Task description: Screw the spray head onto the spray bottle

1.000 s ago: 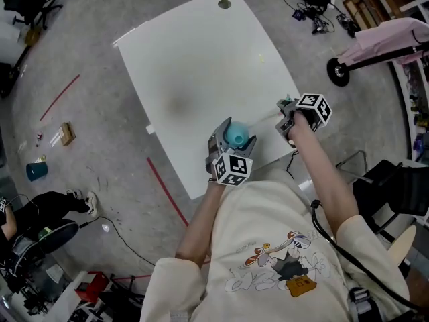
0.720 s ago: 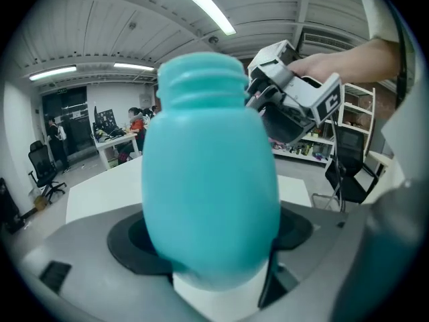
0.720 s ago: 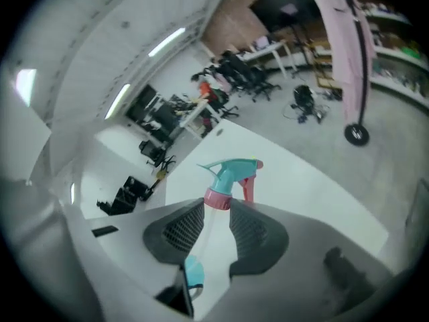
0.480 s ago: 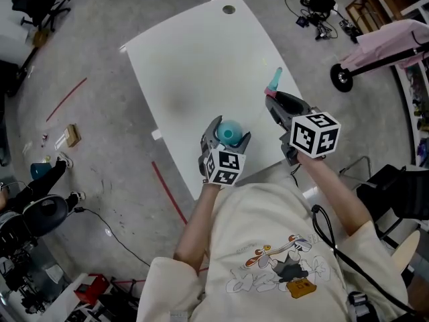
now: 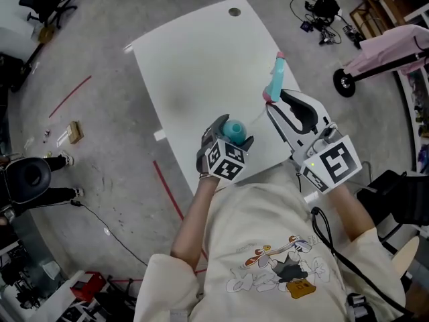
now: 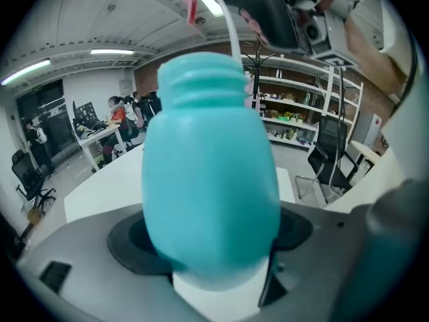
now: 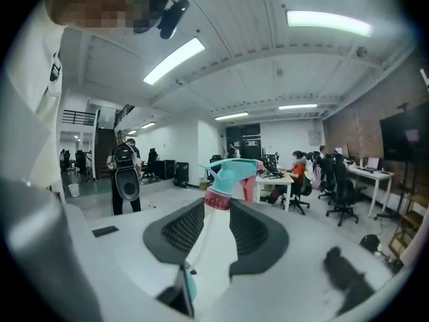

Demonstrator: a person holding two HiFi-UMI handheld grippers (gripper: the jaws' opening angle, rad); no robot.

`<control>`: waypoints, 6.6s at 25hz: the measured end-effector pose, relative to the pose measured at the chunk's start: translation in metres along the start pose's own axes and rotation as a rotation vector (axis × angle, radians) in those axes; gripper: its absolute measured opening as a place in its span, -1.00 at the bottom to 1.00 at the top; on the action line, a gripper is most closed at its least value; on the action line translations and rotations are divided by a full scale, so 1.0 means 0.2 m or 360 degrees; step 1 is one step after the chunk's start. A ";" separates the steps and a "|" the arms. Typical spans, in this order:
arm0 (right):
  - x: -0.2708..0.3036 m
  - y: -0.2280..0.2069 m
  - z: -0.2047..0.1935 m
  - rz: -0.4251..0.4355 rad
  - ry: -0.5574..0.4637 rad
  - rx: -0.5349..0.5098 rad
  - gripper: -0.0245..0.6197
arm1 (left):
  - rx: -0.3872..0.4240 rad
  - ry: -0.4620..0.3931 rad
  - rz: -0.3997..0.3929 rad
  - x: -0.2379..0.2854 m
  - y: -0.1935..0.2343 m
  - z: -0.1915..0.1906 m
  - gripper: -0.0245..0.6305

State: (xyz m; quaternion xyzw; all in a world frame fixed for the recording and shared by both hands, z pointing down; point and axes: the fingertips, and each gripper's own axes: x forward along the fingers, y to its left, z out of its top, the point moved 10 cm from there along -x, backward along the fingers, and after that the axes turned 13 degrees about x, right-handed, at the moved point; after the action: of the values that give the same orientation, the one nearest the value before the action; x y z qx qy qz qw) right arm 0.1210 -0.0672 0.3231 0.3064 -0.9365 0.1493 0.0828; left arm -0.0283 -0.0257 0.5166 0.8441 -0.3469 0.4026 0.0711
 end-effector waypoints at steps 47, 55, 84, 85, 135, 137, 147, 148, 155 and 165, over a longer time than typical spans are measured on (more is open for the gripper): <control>-0.04 0.14 0.06 0.0631 0.0371 -0.0109 -0.32 | 0.0298 -0.0103 -0.0102 -0.41 0.07 0.49 0.35; 0.00 0.09 0.10 0.0876 0.0537 0.0153 -0.28 | 0.0530 -0.0035 -0.0019 -0.44 0.00 0.54 0.35; -0.20 0.16 0.25 0.1709 0.0432 -0.0297 -0.52 | 0.0687 -0.0339 -0.0925 -0.67 -0.19 0.70 0.35; -0.20 0.16 0.25 0.1689 0.0415 -0.0304 -0.51 | 0.0666 -0.0331 -0.0896 -0.67 -0.19 0.70 0.35; -0.28 0.19 0.28 0.1755 0.0587 -0.0236 -0.12 | 0.0925 -0.0420 -0.0761 -0.75 -0.25 0.72 0.35; -0.27 0.20 0.27 0.1732 0.0562 -0.0217 -0.38 | 0.0919 -0.0430 -0.0762 -0.75 -0.25 0.72 0.35; -0.29 0.19 0.29 0.1607 0.0634 -0.0342 -0.52 | 0.0798 -0.0311 -0.0818 -0.70 -0.26 0.74 0.35; -0.30 0.18 0.29 0.1588 0.0677 -0.0380 -0.52 | 0.0777 -0.0288 -0.0840 -0.70 -0.27 0.74 0.35; -0.28 0.21 0.27 0.1530 0.0998 -0.0715 -0.52 | 0.0768 -0.0049 -0.0934 -0.64 -0.30 0.70 0.35; -0.27 0.26 0.26 0.1512 0.1168 -0.1113 -0.53 | 0.0806 0.0105 -0.1001 -0.60 -0.32 0.68 0.35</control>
State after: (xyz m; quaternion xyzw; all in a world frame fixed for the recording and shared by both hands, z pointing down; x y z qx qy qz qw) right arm 0.1299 -0.0136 0.2493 -0.2517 -0.8736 -0.0473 0.4138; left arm 0.0467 0.0321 0.3479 0.8865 0.0410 0.4609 -0.0083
